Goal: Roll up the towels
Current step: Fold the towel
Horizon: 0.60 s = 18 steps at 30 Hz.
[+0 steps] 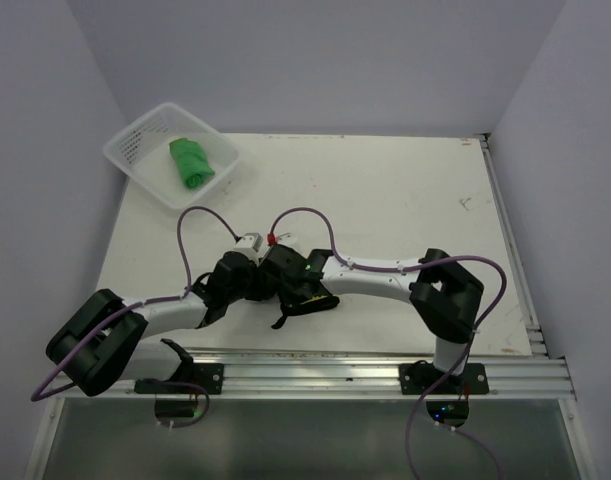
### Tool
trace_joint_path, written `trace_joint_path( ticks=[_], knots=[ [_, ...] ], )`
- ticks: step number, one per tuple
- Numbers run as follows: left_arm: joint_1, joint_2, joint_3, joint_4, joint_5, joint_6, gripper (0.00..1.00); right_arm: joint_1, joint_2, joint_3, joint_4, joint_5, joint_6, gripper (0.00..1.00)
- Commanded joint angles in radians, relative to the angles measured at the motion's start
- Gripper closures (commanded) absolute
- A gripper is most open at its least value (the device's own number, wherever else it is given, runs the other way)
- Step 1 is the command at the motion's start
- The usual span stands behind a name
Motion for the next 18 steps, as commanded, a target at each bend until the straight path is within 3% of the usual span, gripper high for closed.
trace_joint_path(
  ticks=[1, 9, 18],
  knots=[
    [-0.004, 0.013, -0.023, -0.043, -0.021, -0.004, 0.63, -0.007, -0.054, -0.006, 0.022, 0.006, 0.031, 1.00],
    [-0.004, 0.013, -0.028, -0.035, -0.021, -0.005, 0.63, -0.007, -0.075, -0.013, 0.087, -0.087, 0.017, 1.00],
    [-0.004, 0.005, -0.031, -0.037, -0.016, -0.008, 0.63, -0.005, 0.005, -0.023, 0.114, -0.113, 0.017, 1.00]
  ],
)
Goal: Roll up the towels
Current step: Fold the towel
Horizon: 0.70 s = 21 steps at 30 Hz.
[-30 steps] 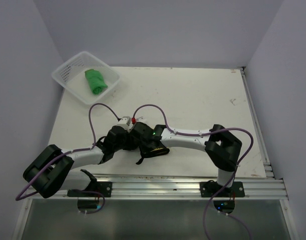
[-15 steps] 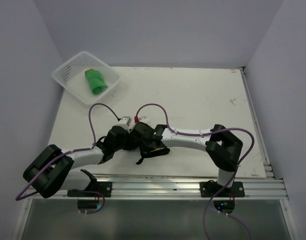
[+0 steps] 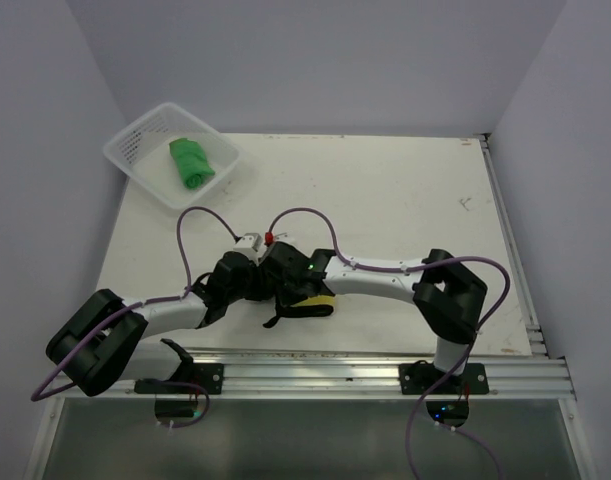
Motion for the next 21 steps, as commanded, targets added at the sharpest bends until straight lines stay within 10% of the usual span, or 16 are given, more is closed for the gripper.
trace_joint_path(
  ticks=[1, 21],
  knots=[
    [-0.004, -0.002, -0.032, -0.039, -0.018, -0.002, 0.63, -0.003, 0.032, -0.010, 0.054, -0.019, 0.012, 1.00],
    [-0.002, -0.119, 0.011, -0.162, -0.039, 0.008, 0.62, -0.023, -0.152, -0.074, 0.064, 0.090, 0.011, 0.54]
  ],
)
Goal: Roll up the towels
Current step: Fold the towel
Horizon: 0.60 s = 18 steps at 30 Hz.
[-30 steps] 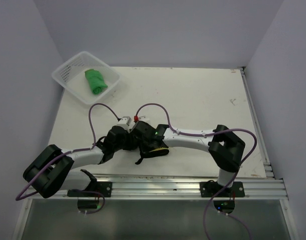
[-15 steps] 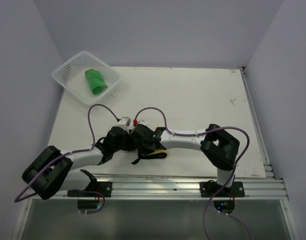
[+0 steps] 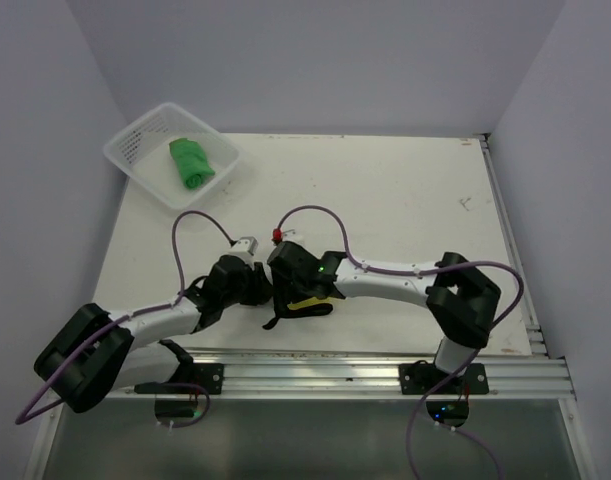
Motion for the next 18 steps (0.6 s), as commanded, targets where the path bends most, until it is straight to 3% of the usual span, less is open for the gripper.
trace_joint_path(
  ticks=[1, 5, 9, 12, 18],
  knots=[
    [-0.002, -0.036, 0.047, -0.088, -0.028, 0.011, 0.61, -0.017, -0.153, -0.017, -0.025, 0.068, -0.002, 0.53],
    [-0.004, -0.048, 0.110, -0.157, -0.061, 0.021, 0.61, -0.038, -0.267, -0.091, -0.029, 0.091, 0.012, 0.54],
    [-0.004, -0.054, 0.177, -0.211, -0.080, 0.037, 0.60, -0.083, -0.370, -0.163, -0.029, 0.100, 0.025, 0.81],
    [-0.004, -0.042, 0.236, -0.254, -0.103, 0.050, 0.60, -0.126, -0.400, -0.217, -0.017, 0.079, 0.039, 0.92],
    [-0.004, -0.015, 0.297, -0.288, -0.110, 0.067, 0.60, -0.152, -0.391, -0.303, 0.055, 0.016, 0.044, 1.00]
  ],
)
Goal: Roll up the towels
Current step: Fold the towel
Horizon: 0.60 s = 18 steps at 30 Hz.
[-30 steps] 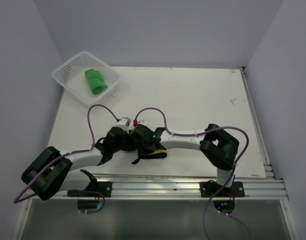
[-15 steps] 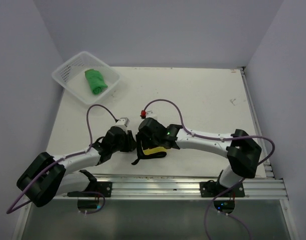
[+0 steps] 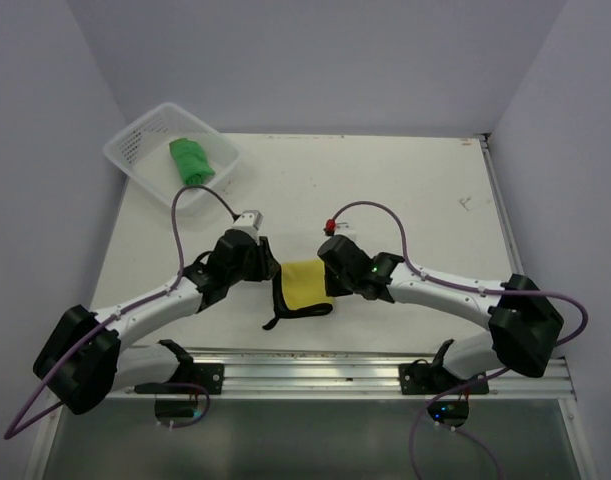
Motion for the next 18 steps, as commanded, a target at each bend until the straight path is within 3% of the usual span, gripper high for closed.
trace_joint_path(
  ticks=[1, 9, 18],
  knots=[
    [-0.004, 0.027, 0.058, -0.028, -0.013, 0.038, 0.60, -0.002, 0.000, -0.029, 0.085, -0.037, 0.023, 1.00],
    [-0.005, 0.087, 0.159, 0.025, 0.048, 0.057, 0.61, -0.002, 0.049, -0.130, 0.188, -0.083, 0.064, 1.00],
    [-0.051, 0.107, 0.111, 0.139, 0.164, 0.031, 0.62, -0.002, 0.094, -0.212, 0.245, -0.091, 0.083, 1.00]
  ],
)
